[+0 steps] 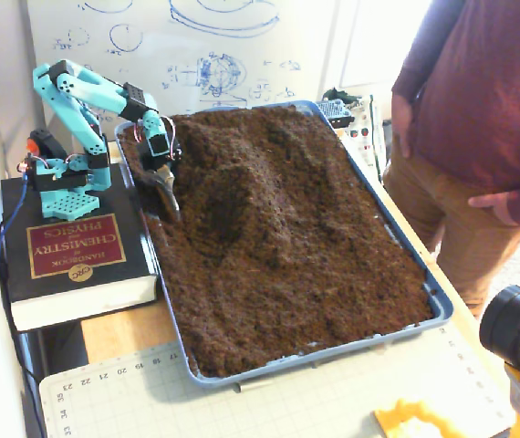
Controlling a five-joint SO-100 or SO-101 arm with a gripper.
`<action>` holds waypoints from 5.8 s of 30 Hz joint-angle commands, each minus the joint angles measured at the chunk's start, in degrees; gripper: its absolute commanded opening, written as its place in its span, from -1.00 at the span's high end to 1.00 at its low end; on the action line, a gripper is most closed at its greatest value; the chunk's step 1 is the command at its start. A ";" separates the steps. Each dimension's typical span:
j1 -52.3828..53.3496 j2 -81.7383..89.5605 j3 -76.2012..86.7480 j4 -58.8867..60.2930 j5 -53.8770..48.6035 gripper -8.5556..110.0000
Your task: Build a berm.
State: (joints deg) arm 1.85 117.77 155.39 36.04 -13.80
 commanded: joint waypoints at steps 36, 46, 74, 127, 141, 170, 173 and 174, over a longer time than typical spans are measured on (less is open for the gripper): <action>1.05 -14.15 -19.42 -21.27 1.41 0.85; 1.05 -14.41 -26.37 -21.36 1.49 0.85; -19.78 -5.10 -34.54 -3.43 29.97 0.85; -22.41 -22.15 -20.83 -5.71 22.41 0.85; -18.72 -35.60 -38.67 -5.71 21.62 0.85; -18.54 -34.45 -62.75 -5.62 22.59 0.85; -18.63 -31.11 -66.27 -5.01 22.59 0.85; -18.63 -30.41 -67.59 -5.01 22.59 0.85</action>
State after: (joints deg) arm -17.67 80.24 95.98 31.29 8.44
